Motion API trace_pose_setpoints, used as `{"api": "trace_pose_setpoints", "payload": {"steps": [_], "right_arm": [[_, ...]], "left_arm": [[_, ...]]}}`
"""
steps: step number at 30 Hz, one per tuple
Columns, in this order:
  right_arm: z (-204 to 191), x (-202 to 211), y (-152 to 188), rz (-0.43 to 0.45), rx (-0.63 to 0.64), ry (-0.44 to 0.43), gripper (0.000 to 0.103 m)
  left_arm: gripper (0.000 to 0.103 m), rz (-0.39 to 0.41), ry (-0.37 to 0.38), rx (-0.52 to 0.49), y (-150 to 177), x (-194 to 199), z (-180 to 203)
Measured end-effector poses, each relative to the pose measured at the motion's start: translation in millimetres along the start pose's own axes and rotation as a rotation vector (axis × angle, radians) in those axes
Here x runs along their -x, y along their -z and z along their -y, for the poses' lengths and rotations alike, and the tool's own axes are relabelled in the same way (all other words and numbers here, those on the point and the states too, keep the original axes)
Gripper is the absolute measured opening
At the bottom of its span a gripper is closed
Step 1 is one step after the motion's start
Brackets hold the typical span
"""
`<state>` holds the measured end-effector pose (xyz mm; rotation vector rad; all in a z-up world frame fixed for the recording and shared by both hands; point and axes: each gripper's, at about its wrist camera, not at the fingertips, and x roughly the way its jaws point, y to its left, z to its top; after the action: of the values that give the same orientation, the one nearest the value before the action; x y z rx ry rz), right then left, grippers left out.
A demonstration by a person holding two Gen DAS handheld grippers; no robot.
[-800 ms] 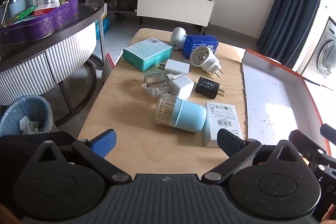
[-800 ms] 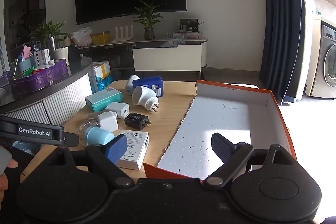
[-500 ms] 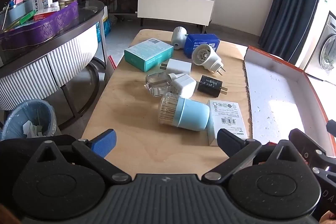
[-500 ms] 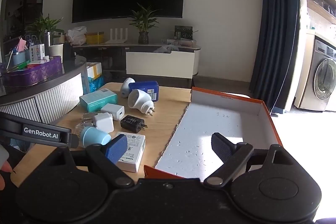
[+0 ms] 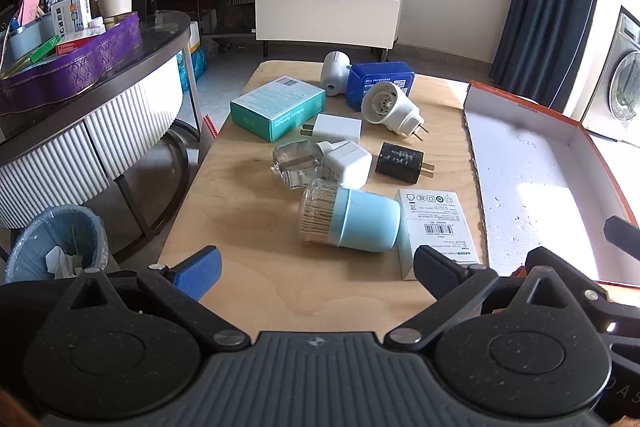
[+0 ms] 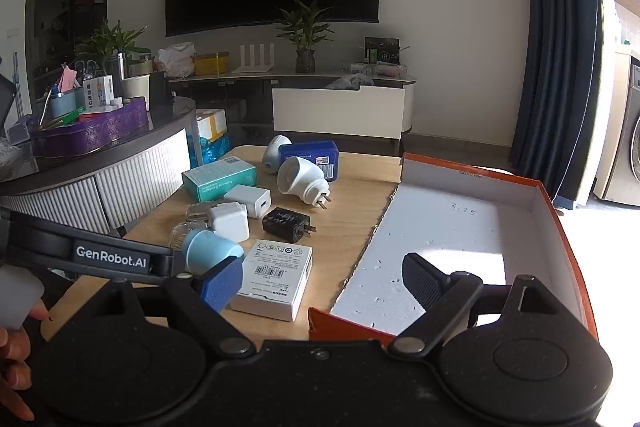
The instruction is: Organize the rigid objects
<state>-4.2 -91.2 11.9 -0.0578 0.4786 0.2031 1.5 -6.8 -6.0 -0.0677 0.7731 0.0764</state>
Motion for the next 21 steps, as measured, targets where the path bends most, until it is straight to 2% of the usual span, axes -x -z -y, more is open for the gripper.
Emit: {"api": "trace_pose_setpoints", "payload": {"steps": [14, 21], "right_arm": [[-0.4, -8.7, 1.7, -0.047, -0.037, -0.046, 0.102], [-4.8, -15.5, 3.0, -0.064, -0.028, -0.035, 0.102]], "left_arm": [[0.103, -0.042, 0.020, -0.034, 0.8, -11.8, 2.0], [0.103, -0.063, 0.019, -0.031, -0.1, -20.4, -0.5]]}}
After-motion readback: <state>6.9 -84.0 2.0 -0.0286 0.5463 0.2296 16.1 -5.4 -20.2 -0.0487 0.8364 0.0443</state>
